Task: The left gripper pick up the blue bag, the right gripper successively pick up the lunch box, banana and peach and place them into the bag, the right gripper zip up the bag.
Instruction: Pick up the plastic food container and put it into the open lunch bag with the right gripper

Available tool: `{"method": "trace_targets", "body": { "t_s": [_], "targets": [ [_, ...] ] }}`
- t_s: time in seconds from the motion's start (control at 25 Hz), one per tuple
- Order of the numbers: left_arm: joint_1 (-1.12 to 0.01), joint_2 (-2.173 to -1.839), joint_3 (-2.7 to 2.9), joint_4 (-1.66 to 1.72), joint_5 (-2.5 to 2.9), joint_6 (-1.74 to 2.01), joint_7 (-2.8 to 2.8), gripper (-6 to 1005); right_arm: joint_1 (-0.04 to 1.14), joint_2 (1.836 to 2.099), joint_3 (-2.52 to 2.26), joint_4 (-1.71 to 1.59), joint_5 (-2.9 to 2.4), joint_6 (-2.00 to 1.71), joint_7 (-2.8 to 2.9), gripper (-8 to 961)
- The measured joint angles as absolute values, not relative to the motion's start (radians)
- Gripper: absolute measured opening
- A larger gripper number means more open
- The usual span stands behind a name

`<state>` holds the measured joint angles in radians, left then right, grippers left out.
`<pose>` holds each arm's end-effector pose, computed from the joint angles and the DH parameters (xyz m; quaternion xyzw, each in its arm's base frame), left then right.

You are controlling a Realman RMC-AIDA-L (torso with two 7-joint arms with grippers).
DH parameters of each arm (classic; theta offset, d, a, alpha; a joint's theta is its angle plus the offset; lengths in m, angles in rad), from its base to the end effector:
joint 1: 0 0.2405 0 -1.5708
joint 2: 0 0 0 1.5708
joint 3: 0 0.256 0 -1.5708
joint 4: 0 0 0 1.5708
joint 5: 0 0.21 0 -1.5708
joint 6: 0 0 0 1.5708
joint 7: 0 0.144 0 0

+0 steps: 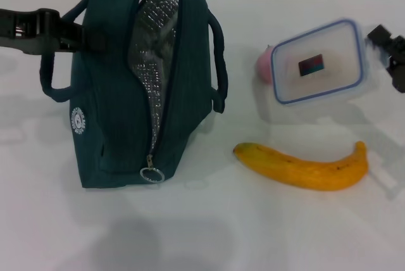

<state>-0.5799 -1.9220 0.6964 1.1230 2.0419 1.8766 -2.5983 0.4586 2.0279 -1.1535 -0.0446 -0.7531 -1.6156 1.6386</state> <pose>-0.2117 0.3454 0.1233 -0.8242 -0.5353 -0.1798 0.0432 0.2848 0.3012 0.0006 -0.6012 0.5194 0.5981 0.1057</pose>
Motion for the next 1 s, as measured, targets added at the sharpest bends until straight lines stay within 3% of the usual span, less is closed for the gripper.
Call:
{"method": "trace_targets", "body": {
  "t_s": [0.52, 1.0],
  "targets": [
    [-0.587, -1.931, 0.697, 1.122, 2.037, 1.885, -2.597, 38, 0.483, 2.028, -1.155, -0.095, -0.6, -1.772, 1.761, 95],
    [-0.612, -1.948, 0.744, 1.121, 2.033, 1.887, -2.603, 38, 0.628, 2.028, -1.157, -0.117, -0.556, -1.782, 1.81, 93]
  ]
}}
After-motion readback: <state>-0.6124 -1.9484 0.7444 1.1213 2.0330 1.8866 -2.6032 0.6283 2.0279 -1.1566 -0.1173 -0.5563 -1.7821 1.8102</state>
